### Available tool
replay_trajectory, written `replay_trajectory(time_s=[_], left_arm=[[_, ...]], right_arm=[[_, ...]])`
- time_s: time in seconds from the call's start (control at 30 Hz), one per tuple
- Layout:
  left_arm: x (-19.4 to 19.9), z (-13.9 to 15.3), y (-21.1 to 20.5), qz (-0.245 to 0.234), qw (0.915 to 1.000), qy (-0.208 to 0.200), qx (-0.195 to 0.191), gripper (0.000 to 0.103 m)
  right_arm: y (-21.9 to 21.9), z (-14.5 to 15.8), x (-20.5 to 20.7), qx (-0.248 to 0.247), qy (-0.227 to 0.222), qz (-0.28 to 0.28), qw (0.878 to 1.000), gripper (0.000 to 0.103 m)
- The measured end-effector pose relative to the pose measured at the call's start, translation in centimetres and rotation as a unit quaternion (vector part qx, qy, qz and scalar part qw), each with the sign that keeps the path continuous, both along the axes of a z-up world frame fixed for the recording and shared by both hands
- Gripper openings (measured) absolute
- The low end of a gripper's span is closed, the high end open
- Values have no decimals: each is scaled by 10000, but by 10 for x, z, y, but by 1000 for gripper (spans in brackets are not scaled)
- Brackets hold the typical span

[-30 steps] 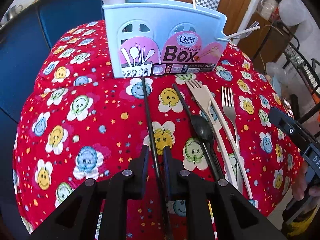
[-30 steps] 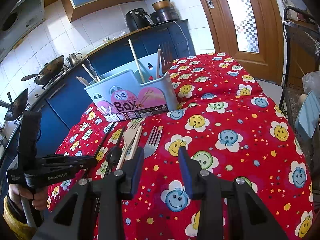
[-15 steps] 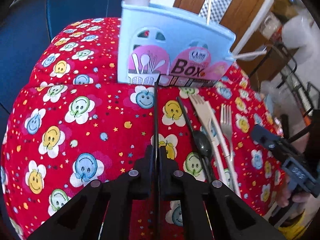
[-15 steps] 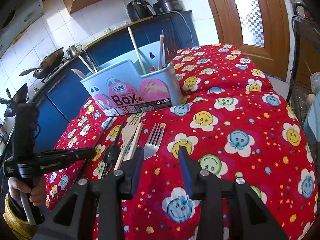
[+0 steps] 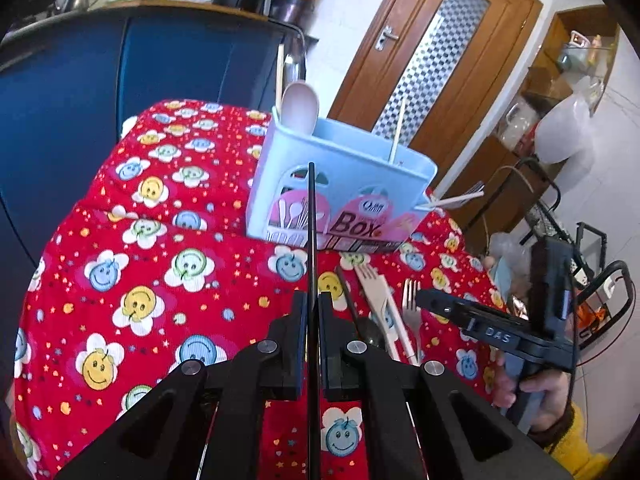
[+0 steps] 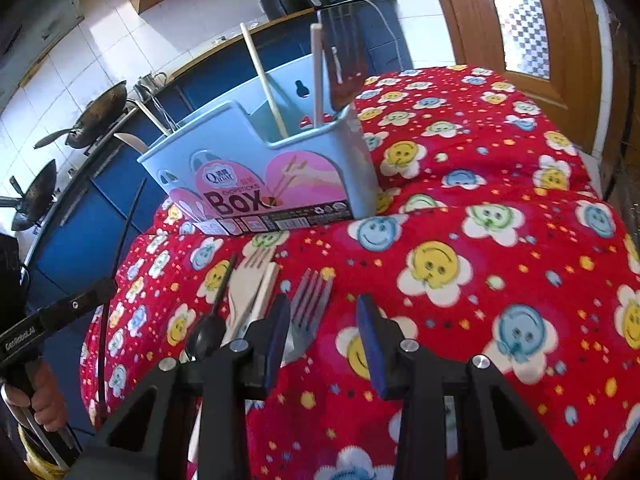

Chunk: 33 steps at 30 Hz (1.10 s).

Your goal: Organize utensils

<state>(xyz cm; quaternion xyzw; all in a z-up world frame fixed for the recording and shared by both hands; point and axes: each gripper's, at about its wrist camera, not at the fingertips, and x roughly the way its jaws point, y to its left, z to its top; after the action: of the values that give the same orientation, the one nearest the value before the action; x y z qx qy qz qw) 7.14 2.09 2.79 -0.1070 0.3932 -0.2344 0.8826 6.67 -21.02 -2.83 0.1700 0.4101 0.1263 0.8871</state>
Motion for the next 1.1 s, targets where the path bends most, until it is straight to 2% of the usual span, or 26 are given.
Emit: replay_trajectory(time_s=[0.07,0.17,0.23,0.37,0.63,0.8,0.97,1.1], left_arm=[[-1,2,0,-13,10000,-58,-55,5],[-4,5,0,-23,9998,-140,-130,5],[-5,8,1,-12,9996,-203,-178,5],[-8,13,2,15,9990,-364,-270,5],[-14,32,-1,137,9955,-857,-391,5],[-12,46,-6,252,9921,-1148,-441,5],[-7,62,-18,380,9861,-1567,-403,5],[4,75,-25,455,9824,-1751,-464,5]], right_arm=[[-1,-1,5,147,-3,60,9999,37],[-4,-5,12,419,60,117,9990,25],[-5,-8,14,545,129,118,9984,11],[-6,0,6,647,-78,142,9978,5],[-1,51,-25,223,-1125,-77,9934,3],[8,86,-50,-444,-1883,-363,9804,3],[13,112,-61,-988,-2518,-702,9602,3],[7,127,-58,-1055,-2728,-879,9522,3]])
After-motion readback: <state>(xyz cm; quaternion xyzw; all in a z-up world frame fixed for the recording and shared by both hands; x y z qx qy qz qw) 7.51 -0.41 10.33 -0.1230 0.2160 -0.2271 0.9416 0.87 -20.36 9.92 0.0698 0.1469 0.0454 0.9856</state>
